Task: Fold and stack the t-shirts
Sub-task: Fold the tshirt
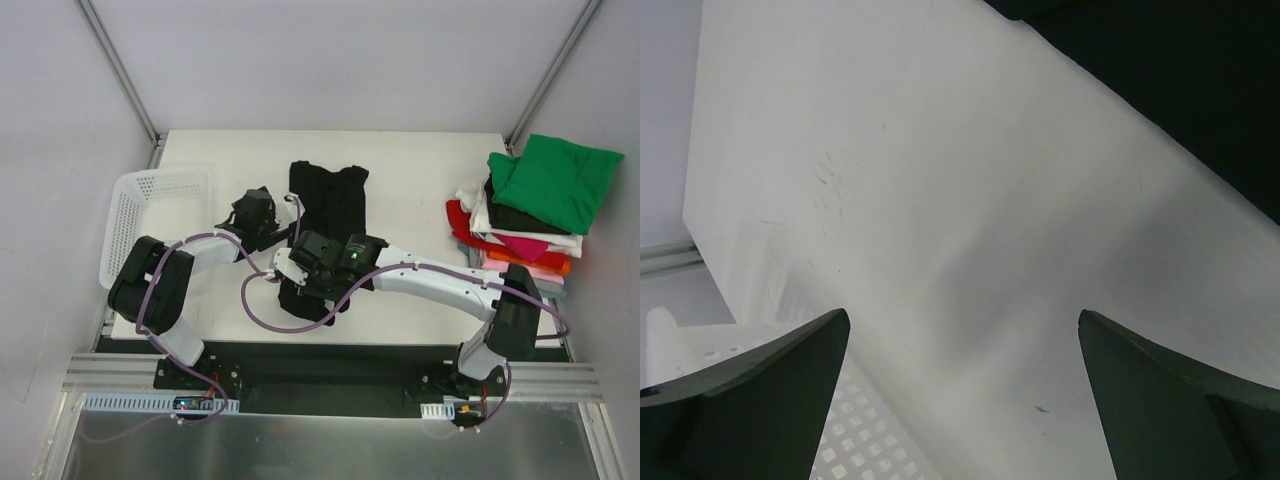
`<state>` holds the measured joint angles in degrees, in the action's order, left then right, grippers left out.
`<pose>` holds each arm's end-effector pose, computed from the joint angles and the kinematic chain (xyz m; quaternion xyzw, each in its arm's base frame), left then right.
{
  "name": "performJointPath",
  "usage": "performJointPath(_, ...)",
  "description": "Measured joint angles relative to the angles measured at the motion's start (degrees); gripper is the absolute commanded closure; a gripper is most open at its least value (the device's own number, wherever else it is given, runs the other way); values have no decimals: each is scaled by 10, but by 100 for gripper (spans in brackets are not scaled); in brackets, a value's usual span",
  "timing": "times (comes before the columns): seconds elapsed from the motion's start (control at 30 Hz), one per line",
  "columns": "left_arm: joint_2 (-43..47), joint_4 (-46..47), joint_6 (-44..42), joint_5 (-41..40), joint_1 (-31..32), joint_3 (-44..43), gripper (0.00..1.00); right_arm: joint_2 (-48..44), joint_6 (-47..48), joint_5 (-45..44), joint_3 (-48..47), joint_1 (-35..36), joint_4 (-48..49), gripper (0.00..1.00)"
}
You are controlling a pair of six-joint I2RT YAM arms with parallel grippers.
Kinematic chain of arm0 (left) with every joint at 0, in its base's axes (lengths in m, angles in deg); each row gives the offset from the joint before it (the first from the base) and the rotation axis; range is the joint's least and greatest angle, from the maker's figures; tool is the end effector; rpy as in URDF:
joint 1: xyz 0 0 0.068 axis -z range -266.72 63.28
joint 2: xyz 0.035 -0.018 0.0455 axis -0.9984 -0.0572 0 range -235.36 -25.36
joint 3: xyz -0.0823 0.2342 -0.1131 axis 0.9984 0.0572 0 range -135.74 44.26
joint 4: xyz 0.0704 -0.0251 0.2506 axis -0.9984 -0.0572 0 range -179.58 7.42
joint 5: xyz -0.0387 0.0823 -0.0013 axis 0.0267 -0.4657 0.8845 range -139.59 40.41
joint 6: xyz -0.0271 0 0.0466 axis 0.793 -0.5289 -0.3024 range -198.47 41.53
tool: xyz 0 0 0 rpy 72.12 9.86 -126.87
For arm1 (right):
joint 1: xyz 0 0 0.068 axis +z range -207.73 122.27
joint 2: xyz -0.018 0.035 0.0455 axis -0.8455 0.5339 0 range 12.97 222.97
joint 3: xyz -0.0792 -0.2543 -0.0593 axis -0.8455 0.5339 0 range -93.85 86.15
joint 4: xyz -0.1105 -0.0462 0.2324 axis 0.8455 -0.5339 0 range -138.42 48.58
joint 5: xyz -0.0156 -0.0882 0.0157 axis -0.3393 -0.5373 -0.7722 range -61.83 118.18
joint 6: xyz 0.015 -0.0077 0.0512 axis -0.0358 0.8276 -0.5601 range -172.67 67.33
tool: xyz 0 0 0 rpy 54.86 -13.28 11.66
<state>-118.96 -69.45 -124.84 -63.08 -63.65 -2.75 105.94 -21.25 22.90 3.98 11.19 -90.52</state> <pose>0.3153 -0.1251 0.1803 0.4524 0.7506 0.1963 0.4398 0.1255 0.3165 0.2956 -0.7331 0.6271 0.0413 0.2599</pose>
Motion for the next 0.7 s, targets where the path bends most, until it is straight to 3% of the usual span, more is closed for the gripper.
performJointPath(0.43, 0, -2, -2, 0, 1, 0, 1, 0, 14, -27, 5, 2, 13, 99)
performJointPath(0.7, 0, -2, 6, -6, -3, -1, 1, 16, 84, -31, -17, -25, 6, 99)
